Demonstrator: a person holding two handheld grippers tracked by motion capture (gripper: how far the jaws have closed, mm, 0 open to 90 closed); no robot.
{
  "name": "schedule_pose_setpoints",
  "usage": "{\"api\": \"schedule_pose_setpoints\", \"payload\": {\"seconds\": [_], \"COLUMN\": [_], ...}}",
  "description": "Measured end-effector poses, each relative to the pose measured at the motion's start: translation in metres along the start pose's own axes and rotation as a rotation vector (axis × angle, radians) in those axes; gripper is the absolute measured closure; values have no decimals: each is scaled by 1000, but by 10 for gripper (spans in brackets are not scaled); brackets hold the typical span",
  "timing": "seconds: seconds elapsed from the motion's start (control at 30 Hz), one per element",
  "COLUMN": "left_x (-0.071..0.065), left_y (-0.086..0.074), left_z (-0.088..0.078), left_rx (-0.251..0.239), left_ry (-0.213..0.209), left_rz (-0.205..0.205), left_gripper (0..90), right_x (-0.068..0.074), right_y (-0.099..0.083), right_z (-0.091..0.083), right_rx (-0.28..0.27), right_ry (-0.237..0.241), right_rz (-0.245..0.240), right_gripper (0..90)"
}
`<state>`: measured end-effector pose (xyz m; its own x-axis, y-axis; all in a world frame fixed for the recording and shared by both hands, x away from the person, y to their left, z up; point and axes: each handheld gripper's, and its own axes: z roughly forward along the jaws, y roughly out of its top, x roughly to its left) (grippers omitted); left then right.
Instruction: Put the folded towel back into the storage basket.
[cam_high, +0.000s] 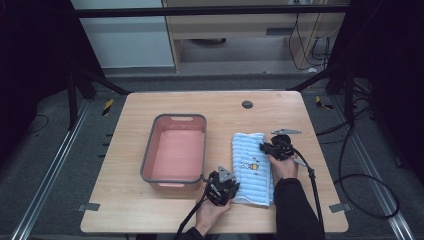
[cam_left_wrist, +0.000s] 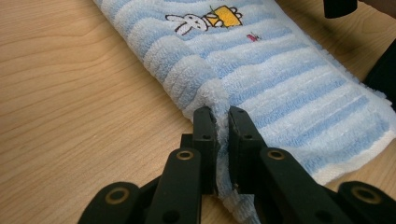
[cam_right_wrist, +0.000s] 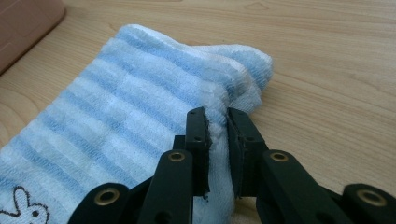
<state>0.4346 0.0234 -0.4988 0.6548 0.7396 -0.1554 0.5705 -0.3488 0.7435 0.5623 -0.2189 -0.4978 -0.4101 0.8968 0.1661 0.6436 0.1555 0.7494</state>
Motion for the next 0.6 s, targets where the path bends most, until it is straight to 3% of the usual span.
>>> {"api": "schedule_pose_setpoints", "payload": {"seconds": [0.23, 0.6], "left_x": [1, -3], "left_y": [2, 14], "left_z": [-7, -28], "left_rx": [-26, -68], "left_ry": [-20, -31], "left_rz": [-10, 12], "left_gripper": [833, 835], "right_x": [2, 9], "right_y": [5, 16], "right_z": [-10, -29], "right_rx": [-23, -82], "right_ry": [8, 16], "right_rz": [-6, -16], "right_gripper": [799, 800]}}
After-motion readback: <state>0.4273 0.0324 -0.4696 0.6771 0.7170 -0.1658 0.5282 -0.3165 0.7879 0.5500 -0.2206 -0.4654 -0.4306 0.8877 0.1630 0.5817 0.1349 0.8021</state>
